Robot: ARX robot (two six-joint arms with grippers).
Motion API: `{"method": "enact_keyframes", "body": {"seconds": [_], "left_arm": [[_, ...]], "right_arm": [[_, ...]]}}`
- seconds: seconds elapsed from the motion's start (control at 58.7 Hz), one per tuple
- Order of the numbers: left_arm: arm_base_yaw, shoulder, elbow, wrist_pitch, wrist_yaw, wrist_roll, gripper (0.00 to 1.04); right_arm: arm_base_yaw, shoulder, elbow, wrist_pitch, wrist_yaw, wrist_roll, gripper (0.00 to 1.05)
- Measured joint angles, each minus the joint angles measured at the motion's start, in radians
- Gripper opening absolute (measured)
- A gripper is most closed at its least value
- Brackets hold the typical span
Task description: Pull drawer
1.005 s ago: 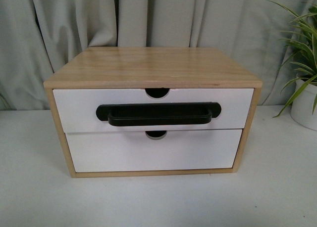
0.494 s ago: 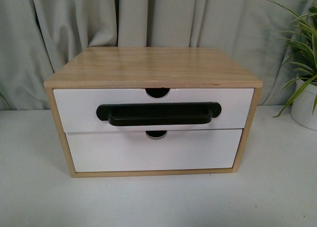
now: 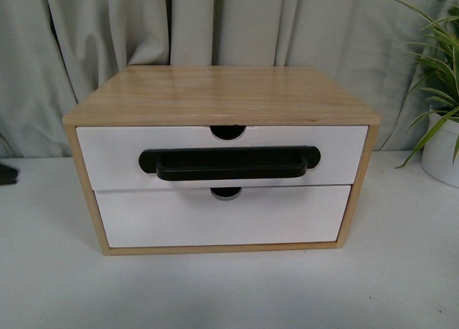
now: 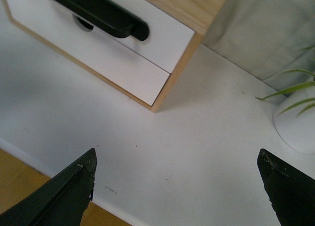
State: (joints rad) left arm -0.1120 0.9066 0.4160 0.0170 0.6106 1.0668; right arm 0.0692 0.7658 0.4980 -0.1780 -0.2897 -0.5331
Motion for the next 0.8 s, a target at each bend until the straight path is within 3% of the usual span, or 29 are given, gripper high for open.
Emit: {"method": "enact_keyframes", "body": {"seconds": [0.102, 0.221, 0.579, 0.801], "left_arm": [[-0.045, 0.157, 0.167, -0.074, -0.023, 0.23, 0.98], [-0.094, 0.346, 0.338, -0.141, -0.043, 0.35, 0.98], [-0.113, 0.632, 0.631, -0.373, -0.142, 0.438, 0.98], [-0.111, 0.707, 0.733, -0.459, -0.192, 0.459, 0.98]], "right_arm": [[0.021, 0.095, 0.086, -0.069, -0.038, -0.112, 0.96], [0.036, 0.216, 0.209, -0.159, -0.103, -0.233, 0.96], [0.068, 0.423, 0.404, -0.323, -0.131, -0.436, 0.96], [0.124, 0.56, 0.488, -0.333, -0.101, -0.507, 0.96]]}}
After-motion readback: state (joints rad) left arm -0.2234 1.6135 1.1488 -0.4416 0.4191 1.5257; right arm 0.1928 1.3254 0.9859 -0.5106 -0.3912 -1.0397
